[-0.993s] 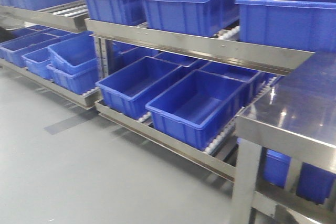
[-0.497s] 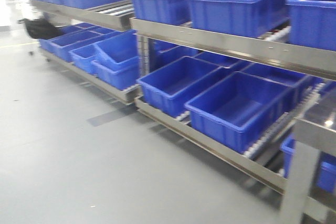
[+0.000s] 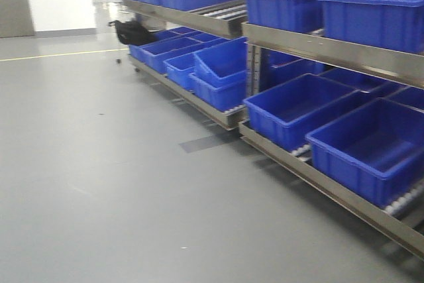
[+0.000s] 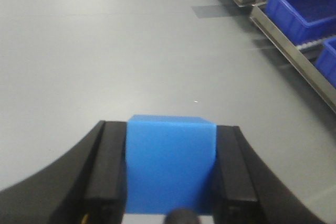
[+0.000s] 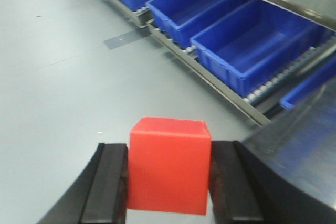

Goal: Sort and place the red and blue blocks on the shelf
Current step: 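Drive the base along the bin shelves carrying both cubes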

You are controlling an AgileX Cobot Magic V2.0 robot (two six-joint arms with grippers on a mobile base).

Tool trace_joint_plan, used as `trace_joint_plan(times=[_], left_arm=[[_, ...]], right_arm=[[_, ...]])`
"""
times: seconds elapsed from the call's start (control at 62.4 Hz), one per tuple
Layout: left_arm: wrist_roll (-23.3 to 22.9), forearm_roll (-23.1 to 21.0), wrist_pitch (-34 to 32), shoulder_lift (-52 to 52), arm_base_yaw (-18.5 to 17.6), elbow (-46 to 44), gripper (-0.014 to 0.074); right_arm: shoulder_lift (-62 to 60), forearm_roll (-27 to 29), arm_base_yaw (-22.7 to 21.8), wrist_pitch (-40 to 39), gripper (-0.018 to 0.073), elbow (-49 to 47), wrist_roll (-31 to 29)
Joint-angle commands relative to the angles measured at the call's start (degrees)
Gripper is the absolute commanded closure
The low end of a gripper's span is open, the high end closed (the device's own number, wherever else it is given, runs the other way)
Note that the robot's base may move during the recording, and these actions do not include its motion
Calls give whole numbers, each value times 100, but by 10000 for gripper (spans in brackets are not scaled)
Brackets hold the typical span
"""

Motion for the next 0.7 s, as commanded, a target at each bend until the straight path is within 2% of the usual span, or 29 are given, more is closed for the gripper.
trace_joint_plan(times=[0.0, 0.689], left_arm=[[-10, 47, -432, 10, 22, -171, 472], [-10, 47, -432, 10, 22, -171, 472]], right_arm=[[2, -50, -30, -523, 510, -152, -20], [2, -50, -30, -523, 510, -152, -20]])
